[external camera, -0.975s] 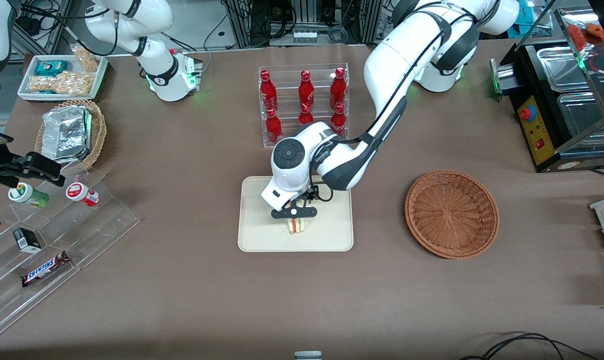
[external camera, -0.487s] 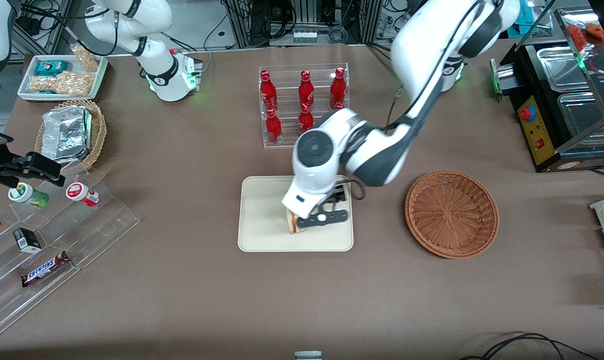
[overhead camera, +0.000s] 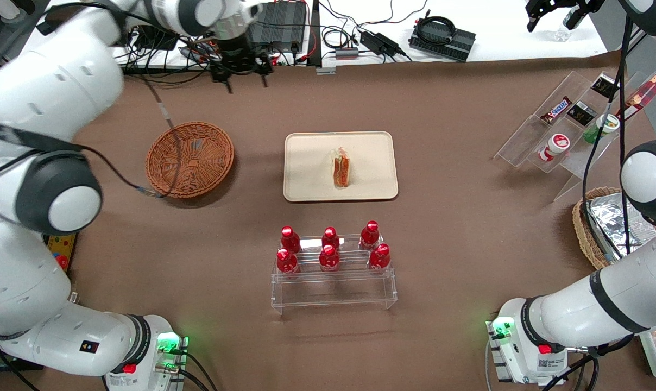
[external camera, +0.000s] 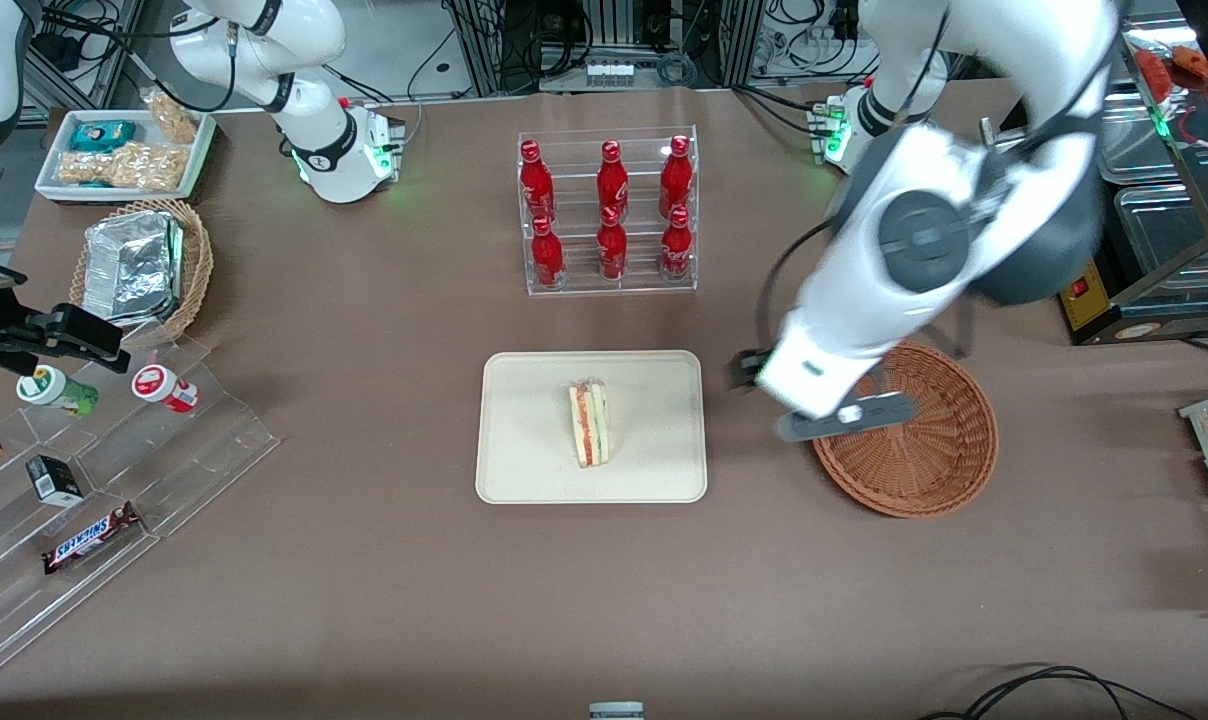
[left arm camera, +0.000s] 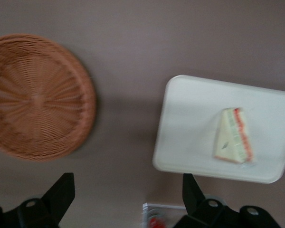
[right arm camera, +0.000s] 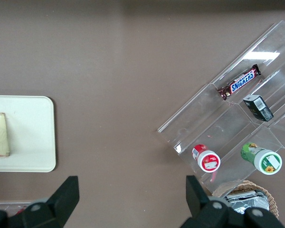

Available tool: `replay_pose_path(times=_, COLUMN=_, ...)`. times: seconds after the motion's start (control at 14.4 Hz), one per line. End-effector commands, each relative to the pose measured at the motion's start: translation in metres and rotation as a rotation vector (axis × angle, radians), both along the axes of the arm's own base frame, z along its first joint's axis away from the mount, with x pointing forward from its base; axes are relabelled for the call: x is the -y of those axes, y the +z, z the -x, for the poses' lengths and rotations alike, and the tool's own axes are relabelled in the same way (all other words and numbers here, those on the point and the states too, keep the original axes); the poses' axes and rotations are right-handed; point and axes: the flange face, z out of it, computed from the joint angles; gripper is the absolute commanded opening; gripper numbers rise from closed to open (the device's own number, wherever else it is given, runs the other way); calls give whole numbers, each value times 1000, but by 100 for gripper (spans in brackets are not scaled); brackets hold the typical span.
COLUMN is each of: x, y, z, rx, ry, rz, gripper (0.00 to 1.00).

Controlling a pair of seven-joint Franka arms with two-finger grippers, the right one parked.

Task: Place sandwich from basket to tray

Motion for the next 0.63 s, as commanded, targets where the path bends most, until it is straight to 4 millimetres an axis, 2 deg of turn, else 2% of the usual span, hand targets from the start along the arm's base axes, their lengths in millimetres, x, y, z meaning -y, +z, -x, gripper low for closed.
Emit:
replay_pose_path(times=0.0, x=-89, y=19, z=30, rx=-88, ry=-82, rz=-19, gripper=100)
replay_pose_path(times=0.07, x=-120, y=25, z=30, rx=-112, ry=-84, rz=-19, gripper=100)
replay_pose_path(times=0.28, x=-179, y=44, z=44, rx=-176, ry=-57, rz=-43, gripper=100)
replay_pose_path(times=0.42, x=-205, y=63, z=53, rx=-166, ry=-12, rz=-49, gripper=100)
replay_pose_path(times=0.56, x=-224, y=70, z=64, rx=-166, ry=24, rz=-62, gripper=100)
